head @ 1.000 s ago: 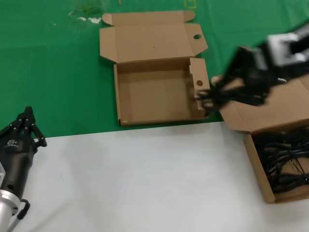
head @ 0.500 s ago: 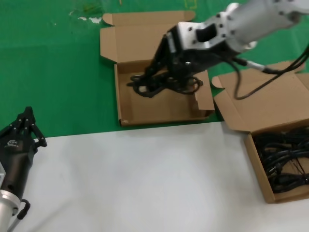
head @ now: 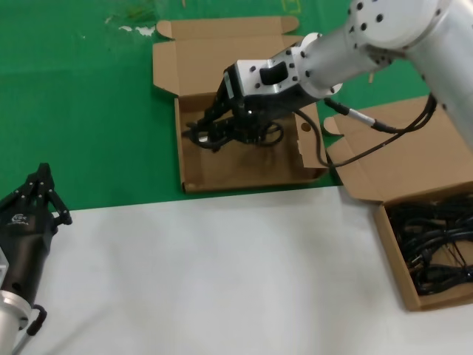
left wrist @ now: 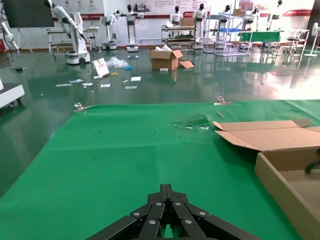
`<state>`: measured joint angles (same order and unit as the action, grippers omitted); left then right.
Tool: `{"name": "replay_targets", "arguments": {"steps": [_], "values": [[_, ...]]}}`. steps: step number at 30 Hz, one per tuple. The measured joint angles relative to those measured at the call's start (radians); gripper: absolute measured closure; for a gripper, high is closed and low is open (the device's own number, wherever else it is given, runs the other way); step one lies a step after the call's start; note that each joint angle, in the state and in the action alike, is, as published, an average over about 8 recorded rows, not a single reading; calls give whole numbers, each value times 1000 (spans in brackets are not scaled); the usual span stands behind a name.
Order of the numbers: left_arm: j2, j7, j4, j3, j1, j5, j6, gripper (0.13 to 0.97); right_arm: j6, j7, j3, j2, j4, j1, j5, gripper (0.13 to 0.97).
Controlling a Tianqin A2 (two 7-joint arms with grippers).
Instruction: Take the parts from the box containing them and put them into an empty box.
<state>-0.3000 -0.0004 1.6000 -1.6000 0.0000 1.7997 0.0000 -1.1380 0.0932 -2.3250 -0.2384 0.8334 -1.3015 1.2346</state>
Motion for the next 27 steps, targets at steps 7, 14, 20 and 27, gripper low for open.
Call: {"name": "replay_targets", "arguments": {"steps": [7,14,20,27], "values": [[0,0,0,0,0,0,0,957,58,51,4,39,-93,4,-21,913],[0,0,0,0,0,0,0,957,70,36,20,18,-53,26,-28,846],[0,0,0,0,0,0,0,957,56,-14,68,-63,108,88,8,768],[0,0,0,0,0,0,0,957,74,-58,149,-177,317,219,83,612]]}}
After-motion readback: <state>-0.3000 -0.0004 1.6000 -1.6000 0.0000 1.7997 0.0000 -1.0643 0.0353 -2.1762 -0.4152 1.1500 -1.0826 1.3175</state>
